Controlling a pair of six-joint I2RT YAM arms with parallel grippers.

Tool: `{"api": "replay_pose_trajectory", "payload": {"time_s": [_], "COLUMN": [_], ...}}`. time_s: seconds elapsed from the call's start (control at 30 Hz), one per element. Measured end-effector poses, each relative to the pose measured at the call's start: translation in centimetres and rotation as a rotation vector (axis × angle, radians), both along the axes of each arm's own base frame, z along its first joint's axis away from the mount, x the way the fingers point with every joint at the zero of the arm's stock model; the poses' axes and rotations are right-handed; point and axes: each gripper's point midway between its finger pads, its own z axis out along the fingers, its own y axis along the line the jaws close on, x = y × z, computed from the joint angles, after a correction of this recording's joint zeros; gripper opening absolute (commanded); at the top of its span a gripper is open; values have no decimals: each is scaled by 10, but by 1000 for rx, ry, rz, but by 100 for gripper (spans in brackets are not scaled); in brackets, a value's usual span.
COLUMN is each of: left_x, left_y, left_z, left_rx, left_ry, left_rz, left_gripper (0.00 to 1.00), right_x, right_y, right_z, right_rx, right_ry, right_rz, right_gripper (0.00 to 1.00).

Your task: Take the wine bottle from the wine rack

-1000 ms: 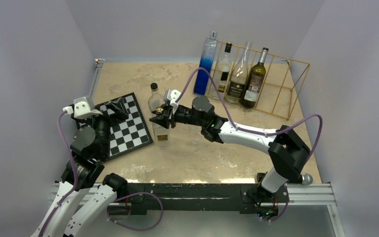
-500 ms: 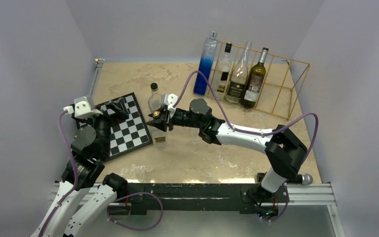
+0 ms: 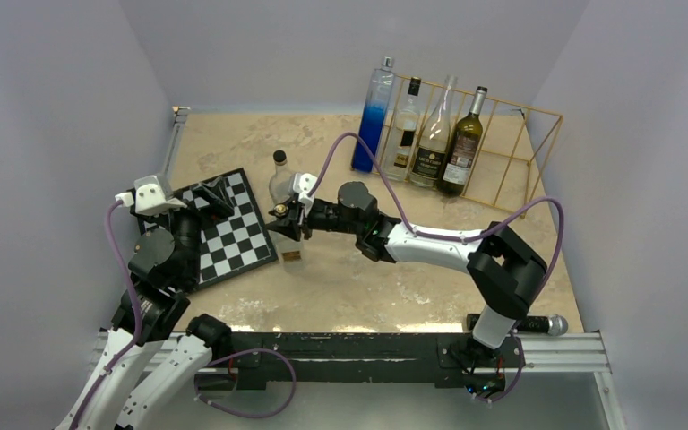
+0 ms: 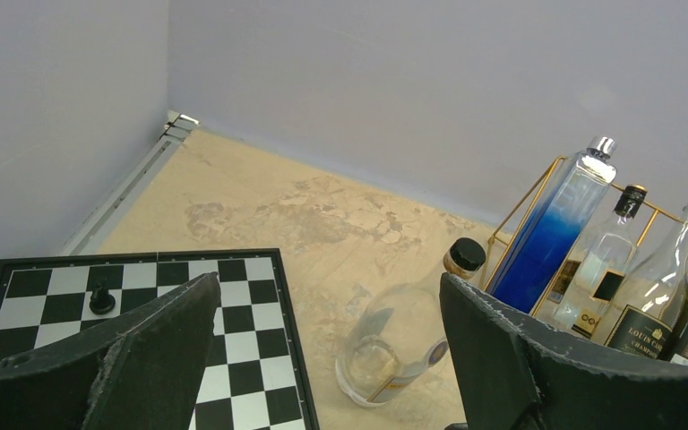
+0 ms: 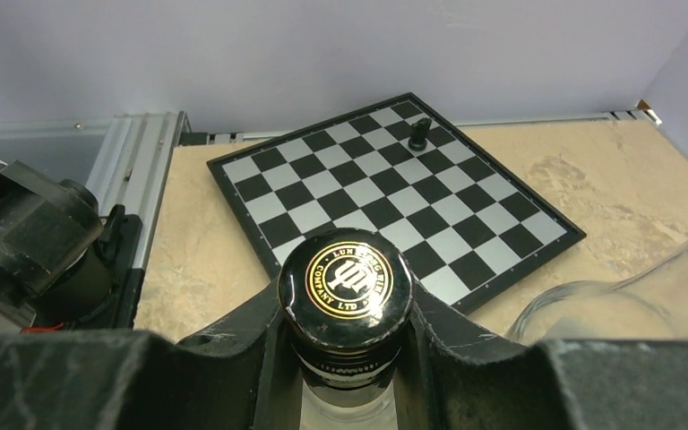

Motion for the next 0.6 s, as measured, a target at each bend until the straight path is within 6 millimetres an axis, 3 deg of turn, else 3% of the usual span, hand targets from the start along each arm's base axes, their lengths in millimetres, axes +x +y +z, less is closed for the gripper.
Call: {"api": "replay_pose_trajectory", "payload": {"time_s": [0.1, 0.17, 0.37, 0.6], "left_x": [0, 0, 0, 0], "left_y": [0, 0, 0, -1], "left_z": [0, 0, 0, 0], "left_rx": [0, 0, 0, 1], "left_ry": [0, 0, 0, 0], "left_rz": [0, 0, 0, -8], "left_gripper": [96, 96, 96, 98], "right_x": [2, 4, 9, 20], "right_y": [0, -1, -15, -59], "right_z": [3, 13, 50, 119], "right_rx": [10, 38, 96, 191], "right_ry": [-2, -17, -33, -17], "right_rz": [-11, -26, -102, -306], "right_gripper": [62, 68, 74, 72]}}
